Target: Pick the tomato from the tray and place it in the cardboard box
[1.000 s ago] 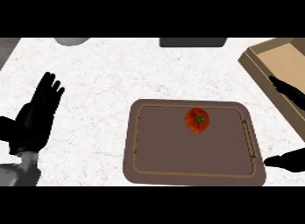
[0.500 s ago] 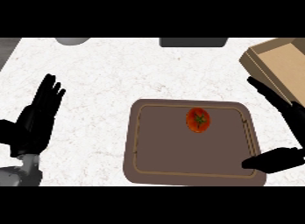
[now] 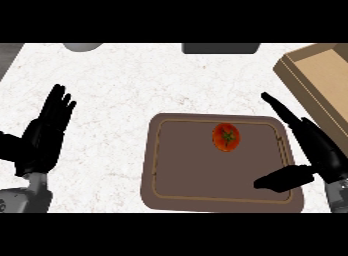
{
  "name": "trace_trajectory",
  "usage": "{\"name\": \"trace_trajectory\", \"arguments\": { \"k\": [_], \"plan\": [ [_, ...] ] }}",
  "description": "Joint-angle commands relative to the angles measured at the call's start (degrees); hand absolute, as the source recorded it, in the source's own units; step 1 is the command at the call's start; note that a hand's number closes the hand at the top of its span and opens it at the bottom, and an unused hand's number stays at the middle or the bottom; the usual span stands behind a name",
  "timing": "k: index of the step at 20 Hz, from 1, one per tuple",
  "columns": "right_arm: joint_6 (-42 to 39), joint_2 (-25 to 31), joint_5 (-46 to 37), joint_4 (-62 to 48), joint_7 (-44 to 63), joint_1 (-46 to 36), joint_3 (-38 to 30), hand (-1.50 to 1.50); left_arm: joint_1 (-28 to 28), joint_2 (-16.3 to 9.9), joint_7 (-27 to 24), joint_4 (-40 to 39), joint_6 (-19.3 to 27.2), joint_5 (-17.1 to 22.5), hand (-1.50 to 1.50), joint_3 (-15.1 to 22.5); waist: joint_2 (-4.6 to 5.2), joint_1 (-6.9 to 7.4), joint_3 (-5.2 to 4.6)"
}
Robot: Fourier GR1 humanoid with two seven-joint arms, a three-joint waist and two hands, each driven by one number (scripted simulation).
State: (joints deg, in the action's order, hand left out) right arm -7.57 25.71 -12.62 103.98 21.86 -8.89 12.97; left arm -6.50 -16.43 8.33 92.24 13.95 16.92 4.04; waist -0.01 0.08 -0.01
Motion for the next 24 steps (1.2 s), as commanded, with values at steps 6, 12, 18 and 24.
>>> {"name": "trace_trajectory", "arguments": {
  "k": [6,12,18,24],
  "plan": [
    [-0.46,-8.07,-7.92,0.41,-0.16,2.40,-0.49,-1.50,1.40,2.93,3.12,4.08,-1.44,-4.15,0.00,-1.12,-0.05,-0.08,0.01],
    [-1.83,-12.66,-11.06,-8.28,-2.35,-2.76,-1.15,-1.50,3.19,4.91,2.43,4.47,-2.89,-6.01,0.00,-1.85,0.00,0.16,0.01],
    [-1.89,-11.90,-15.43,-9.75,-5.51,-0.32,-3.08,-1.50,0.62,7.51,-0.14,-0.08,-3.37,-7.63,0.00,-2.78,-0.01,-0.12,0.01],
    [-3.60,-14.06,-17.54,-12.29,-6.71,-1.73,-4.92,-1.50,2.85,7.15,5.06,5.85,-4.41,-7.89,0.00,-4.90,-0.03,0.00,0.01]
  ]
}}
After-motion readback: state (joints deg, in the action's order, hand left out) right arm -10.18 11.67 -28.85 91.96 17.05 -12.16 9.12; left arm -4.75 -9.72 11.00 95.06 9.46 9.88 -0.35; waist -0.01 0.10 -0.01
